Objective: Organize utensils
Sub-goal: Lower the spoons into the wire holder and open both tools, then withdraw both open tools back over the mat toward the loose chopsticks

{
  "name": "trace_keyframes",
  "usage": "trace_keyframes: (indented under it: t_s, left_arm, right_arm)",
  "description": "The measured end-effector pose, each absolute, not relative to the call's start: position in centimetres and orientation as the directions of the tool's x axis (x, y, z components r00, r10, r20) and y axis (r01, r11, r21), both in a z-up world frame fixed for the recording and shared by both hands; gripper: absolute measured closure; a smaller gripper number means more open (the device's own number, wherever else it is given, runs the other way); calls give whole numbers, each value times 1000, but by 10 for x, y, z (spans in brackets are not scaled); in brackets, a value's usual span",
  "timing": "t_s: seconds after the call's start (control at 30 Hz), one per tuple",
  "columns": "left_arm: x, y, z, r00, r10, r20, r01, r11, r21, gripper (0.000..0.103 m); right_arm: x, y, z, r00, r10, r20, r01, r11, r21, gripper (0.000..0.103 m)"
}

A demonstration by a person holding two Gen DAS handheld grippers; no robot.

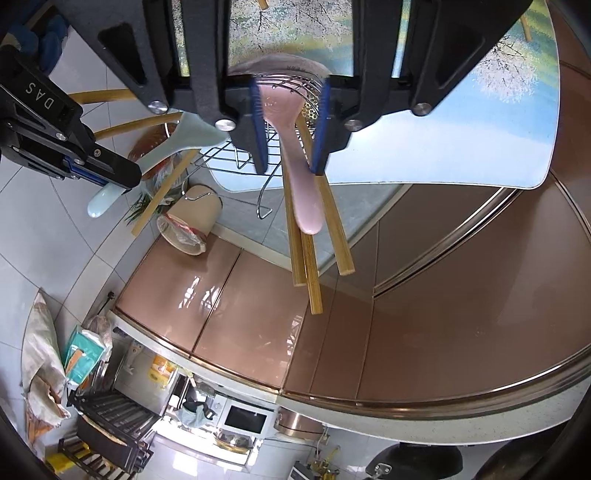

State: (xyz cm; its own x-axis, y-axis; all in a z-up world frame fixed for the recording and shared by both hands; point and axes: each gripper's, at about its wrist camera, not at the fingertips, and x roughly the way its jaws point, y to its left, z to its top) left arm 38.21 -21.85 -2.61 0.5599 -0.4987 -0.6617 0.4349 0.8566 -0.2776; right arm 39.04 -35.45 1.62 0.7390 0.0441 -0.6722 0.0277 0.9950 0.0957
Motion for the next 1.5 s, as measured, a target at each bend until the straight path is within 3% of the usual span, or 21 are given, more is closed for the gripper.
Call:
trace_keyframes:
  t_s: [0.37, 0.77, 1.5]
  left_arm:
    - [365, -207, -3, 599, -487, -636, 432, 865, -256, 62]
    - [345, -178, 10, 628, -465, -624, 400, 881, -254, 59]
    - [270, -92, 35, 702, -389, -597, 301, 921, -246, 44]
  right_arm:
    - [378, -358, 23, 744, 40, -667, 52, 992, 117, 89]
    - [360, -356, 37, 770, 42, -636, 69, 987, 147, 85]
    - [235, -334, 85, 840, 78, -537, 16, 986, 168, 85]
